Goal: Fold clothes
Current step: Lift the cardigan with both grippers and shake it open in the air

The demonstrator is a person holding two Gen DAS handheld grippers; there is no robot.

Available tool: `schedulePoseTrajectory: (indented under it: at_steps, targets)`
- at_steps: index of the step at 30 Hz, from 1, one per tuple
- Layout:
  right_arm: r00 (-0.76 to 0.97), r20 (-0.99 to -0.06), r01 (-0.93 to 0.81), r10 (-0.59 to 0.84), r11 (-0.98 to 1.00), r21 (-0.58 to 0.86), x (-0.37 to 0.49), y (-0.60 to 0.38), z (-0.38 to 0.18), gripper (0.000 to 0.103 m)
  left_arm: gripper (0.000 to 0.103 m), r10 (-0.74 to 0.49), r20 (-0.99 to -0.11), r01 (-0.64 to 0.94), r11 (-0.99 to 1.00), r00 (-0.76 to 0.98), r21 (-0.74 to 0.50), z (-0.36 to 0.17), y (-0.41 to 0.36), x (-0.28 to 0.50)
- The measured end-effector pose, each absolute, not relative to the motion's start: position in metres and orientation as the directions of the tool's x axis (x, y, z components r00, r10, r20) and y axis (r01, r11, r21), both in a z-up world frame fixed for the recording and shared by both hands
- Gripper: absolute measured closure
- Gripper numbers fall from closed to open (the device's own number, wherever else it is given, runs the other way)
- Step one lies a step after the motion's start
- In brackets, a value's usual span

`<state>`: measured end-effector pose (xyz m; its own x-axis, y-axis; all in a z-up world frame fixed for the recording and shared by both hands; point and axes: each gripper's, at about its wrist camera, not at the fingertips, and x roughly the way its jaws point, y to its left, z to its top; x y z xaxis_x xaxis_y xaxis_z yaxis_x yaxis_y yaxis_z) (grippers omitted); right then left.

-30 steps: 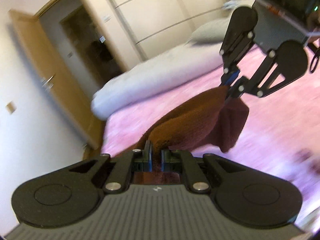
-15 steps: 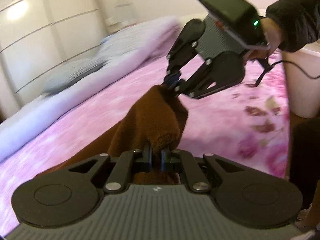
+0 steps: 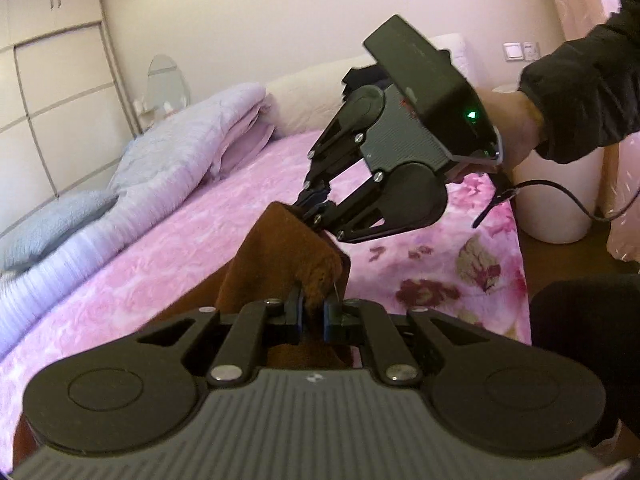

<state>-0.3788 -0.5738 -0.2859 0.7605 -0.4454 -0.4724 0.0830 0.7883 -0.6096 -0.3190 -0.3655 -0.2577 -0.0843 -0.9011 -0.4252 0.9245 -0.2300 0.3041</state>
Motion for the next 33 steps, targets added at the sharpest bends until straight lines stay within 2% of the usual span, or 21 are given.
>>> schedulePoseTrajectory:
  at_steps: [3, 4, 6, 7, 11, 14, 16, 19, 21, 24, 26, 27, 28, 30, 31, 32, 33]
  targets:
    - [0.746, -0.494, 0.082, -0.447, 0.797, -0.598, -0.377, -0.563, -0.281, 0.094, 0.084, -0.9, -0.433, 0.933, -0.199, -0.053, 0.3, -0.252, -0.348, -0.315]
    - [0.742, -0.5, 0.081, -0.447, 0.799, -0.596, -0.376, -0.56, -0.279, 0.093, 0.075, -0.899, -0.435, 0.935, -0.189, -0.042, 0.299, -0.25, -0.342, -0.314]
    - [0.733, -0.507, 0.079, -0.452, 0.798, -0.597, -0.376, -0.552, -0.276, 0.091, 0.069, -0.898, -0.44, 0.94, -0.168, -0.021, 0.297, -0.247, -0.331, -0.312]
    - [0.731, -0.497, 0.08, -0.467, 0.783, -0.617, -0.378, -0.548, -0.279, 0.087, 0.066, -0.897, -0.443, 0.942, -0.157, -0.011, 0.295, -0.245, -0.325, -0.31]
    - [0.706, -0.468, 0.089, -0.531, 0.723, -0.685, -0.379, -0.532, -0.299, 0.057, 0.056, -0.881, -0.461, 0.923, -0.08, 0.112, 0.377, -0.248, -0.279, -0.293]
    - [0.72, -0.452, 0.087, -0.527, 0.715, -0.694, -0.396, -0.505, -0.296, 0.051, 0.054, -0.829, -0.51, 0.891, -0.033, 0.228, 0.453, -0.254, -0.245, -0.274]
    - [0.748, -0.443, 0.065, -0.494, 0.719, -0.692, -0.409, -0.482, -0.292, 0.046, 0.047, -0.796, -0.533, 0.863, -0.027, 0.286, 0.504, -0.26, -0.225, -0.26]
    - [0.79, -0.487, -0.033, -0.372, 0.768, -0.64, -0.424, -0.446, -0.29, 0.045, 0.04, -0.744, -0.575, 0.84, -0.036, 0.339, 0.541, -0.269, -0.208, -0.24]
    - [0.803, -0.518, -0.116, -0.296, 0.775, -0.622, -0.421, -0.423, -0.296, 0.045, 0.04, -0.717, -0.589, 0.814, -0.051, 0.374, 0.579, -0.282, -0.204, -0.231]
    - [0.803, -0.545, -0.196, -0.239, 0.758, -0.622, -0.402, -0.408, -0.31, 0.044, 0.044, -0.69, -0.627, 0.804, -0.11, 0.361, 0.584, -0.3, -0.211, -0.22]
    - [0.8, -0.561, -0.238, -0.213, 0.746, -0.622, -0.388, -0.403, -0.319, 0.044, 0.061, -0.674, -0.644, 0.802, -0.128, 0.362, 0.584, -0.309, -0.218, -0.213]
    - [0.798, -0.569, -0.258, -0.2, 0.739, -0.622, -0.381, -0.401, -0.324, 0.044, 0.077, -0.673, -0.642, 0.8, -0.124, 0.366, 0.586, -0.311, -0.222, -0.21]
    - [0.796, -0.577, -0.279, -0.186, 0.732, -0.621, -0.373, -0.398, -0.328, 0.044, 0.088, -0.675, -0.642, 0.807, -0.117, 0.364, 0.579, -0.312, -0.226, -0.207]
    - [0.79, -0.592, -0.319, -0.16, 0.717, -0.619, -0.359, -0.393, -0.338, 0.045, 0.093, -0.697, -0.627, 0.83, -0.08, 0.349, 0.551, -0.298, -0.228, -0.201]
    - [0.786, -0.6, -0.339, -0.147, 0.709, -0.618, -0.352, -0.391, -0.342, 0.049, 0.094, -0.713, -0.613, 0.845, -0.055, 0.339, 0.531, -0.287, -0.226, -0.198]
    - [0.782, -0.608, -0.359, -0.134, 0.701, -0.616, -0.344, -0.388, -0.347, 0.072, 0.094, -0.73, -0.599, 0.86, -0.03, 0.33, 0.51, -0.276, -0.225, -0.195]
    - [0.778, -0.615, -0.375, -0.129, 0.69, -0.619, -0.338, -0.386, -0.35, 0.091, 0.095, -0.746, -0.584, 0.873, -0.006, 0.321, 0.488, -0.264, -0.223, -0.192]
